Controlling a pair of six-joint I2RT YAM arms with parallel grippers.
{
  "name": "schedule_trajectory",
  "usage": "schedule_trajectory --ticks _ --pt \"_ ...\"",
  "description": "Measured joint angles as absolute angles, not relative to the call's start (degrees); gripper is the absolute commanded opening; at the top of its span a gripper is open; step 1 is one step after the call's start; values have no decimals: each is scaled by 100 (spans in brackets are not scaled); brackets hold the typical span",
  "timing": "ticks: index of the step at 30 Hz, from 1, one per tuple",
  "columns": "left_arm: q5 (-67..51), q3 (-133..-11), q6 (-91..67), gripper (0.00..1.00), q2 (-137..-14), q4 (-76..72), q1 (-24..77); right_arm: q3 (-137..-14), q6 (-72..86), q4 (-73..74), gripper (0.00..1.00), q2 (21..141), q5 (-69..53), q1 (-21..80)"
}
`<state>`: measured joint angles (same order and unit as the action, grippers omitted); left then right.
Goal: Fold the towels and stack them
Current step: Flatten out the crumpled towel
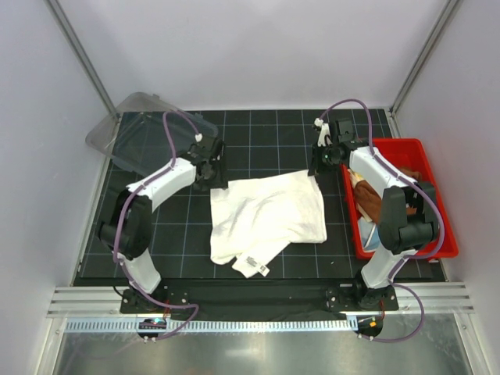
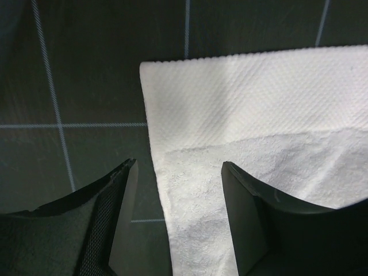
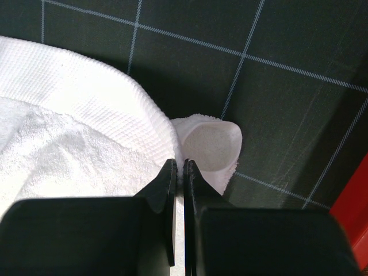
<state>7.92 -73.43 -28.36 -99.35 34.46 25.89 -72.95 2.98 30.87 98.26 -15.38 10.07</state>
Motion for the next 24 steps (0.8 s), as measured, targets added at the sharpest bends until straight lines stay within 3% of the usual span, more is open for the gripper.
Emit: schedule_trajectory --ticks 8,11,14,15,17,24 --pt "847 -7122 -3308 54 -10545 3492 2812 -7295 325 3087 1 9824 -1538 1022" --pt "934 -7140 -3413 46 -10809 3503 2818 -7295 351 3087 1 9824 -1538 1055" --pt "1020 -7310 -3542 28 -10921 3553 2832 -7295 395 3089 1 9808 -1535 1103" --pt "1039 -7334 -3575 13 -10940 3546 2836 -7295 419 3087 1 9795 -1538 1114" --pt "1039 -7382 -3632 0 -10967 3540 2845 -7295 497 3087 1 9732 -1535 1144" --pt "1223 -7601 -3529 0 -10602 3745 3586 -6941 1120 2766 1 9220 -1299 1205"
